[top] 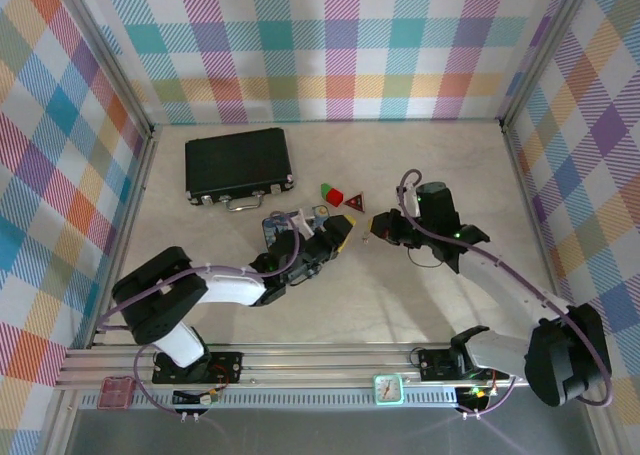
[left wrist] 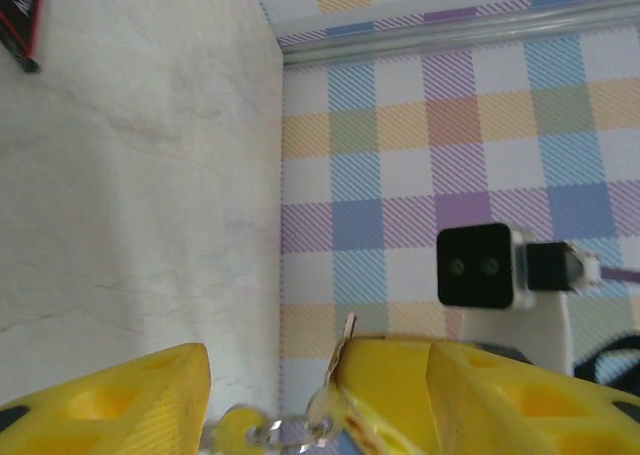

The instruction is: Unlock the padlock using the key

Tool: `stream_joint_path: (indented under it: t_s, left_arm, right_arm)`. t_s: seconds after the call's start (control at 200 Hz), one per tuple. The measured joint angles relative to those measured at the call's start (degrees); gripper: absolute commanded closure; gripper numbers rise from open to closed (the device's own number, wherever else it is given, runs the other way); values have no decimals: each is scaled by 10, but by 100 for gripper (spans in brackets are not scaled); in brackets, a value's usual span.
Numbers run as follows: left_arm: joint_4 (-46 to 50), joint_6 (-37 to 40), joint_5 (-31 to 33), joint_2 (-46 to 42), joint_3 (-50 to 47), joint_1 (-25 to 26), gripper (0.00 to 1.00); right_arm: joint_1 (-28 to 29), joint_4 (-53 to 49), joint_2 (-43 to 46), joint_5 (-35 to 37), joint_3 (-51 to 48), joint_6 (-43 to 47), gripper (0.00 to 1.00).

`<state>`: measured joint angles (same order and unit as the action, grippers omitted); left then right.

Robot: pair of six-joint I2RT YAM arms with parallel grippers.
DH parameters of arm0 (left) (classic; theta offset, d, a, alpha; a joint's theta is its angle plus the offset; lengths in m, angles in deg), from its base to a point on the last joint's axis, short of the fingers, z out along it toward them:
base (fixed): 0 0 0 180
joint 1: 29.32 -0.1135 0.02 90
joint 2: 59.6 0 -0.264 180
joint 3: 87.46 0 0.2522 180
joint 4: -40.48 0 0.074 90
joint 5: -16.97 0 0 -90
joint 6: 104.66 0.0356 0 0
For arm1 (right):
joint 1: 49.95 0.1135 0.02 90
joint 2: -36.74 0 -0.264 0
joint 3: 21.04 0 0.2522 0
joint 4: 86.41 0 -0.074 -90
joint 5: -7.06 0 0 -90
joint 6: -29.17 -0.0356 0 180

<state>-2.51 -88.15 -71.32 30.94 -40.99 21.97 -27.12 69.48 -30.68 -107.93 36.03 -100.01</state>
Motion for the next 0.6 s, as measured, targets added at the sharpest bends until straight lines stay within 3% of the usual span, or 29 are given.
stream_joint_path:
  t_s: [0.275,0.43,0.6]
  left_arm:
    - [104,154,-110,-134,-1,-15,54]
    - [139,216,-173,-131,20,-16,61]
    - [164,243,-211,-112,22,-21,61]
  right_arm:
    - [-50,24,-68,-174,30,58,100]
    - [-52,40,-84,-244,53,70,100]
    - [-52,49,-87,-303,71,81,100]
